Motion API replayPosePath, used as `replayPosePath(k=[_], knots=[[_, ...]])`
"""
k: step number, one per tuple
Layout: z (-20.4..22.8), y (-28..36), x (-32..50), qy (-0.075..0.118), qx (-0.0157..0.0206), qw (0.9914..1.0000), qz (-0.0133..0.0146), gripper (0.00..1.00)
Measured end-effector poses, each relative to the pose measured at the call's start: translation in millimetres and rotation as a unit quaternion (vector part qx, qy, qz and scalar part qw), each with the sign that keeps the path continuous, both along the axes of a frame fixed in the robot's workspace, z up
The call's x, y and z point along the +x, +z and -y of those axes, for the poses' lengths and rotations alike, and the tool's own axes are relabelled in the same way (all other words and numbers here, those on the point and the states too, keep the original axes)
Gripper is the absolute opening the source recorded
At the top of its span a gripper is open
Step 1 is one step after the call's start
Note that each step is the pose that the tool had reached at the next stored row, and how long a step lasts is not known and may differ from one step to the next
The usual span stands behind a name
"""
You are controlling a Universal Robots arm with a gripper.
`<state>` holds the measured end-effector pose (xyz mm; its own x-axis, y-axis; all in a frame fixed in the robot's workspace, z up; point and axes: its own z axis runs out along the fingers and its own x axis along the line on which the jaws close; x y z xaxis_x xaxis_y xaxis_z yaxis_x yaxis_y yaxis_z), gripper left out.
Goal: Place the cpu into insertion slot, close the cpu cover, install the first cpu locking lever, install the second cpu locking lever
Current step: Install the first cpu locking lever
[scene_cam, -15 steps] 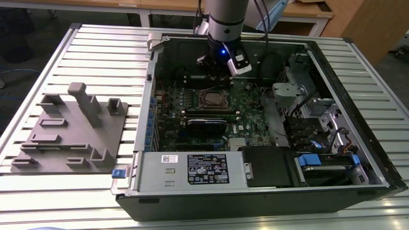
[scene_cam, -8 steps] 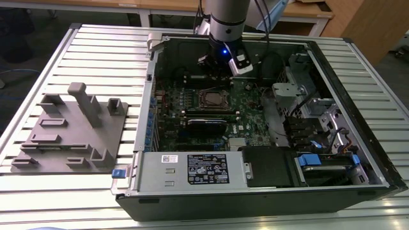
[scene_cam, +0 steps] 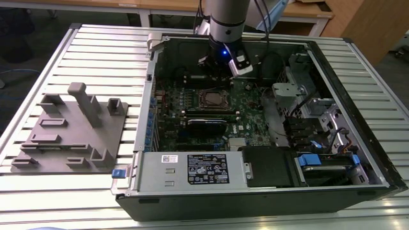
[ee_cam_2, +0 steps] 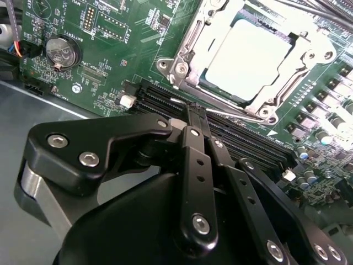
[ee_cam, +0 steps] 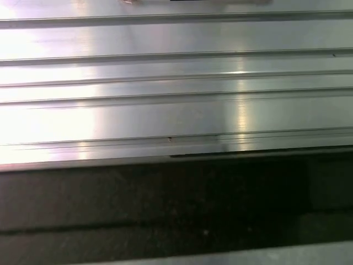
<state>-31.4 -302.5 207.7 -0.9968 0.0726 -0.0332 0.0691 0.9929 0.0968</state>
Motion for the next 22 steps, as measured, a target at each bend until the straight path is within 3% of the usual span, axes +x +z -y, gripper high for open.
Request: replayPosePath(k=[6, 14, 22], knots=[[1.1, -3.1, -0.2, 0.0, 0.0002, 0.99999, 0.0052, 0.11], [1.4, -3.4, -0.1, 0.0, 0.0002, 0.99999, 0.0054, 0.11], [3.8, -3.4, -0.6, 0.0, 0.003, 0.99998, 0.0061, 0.11]])
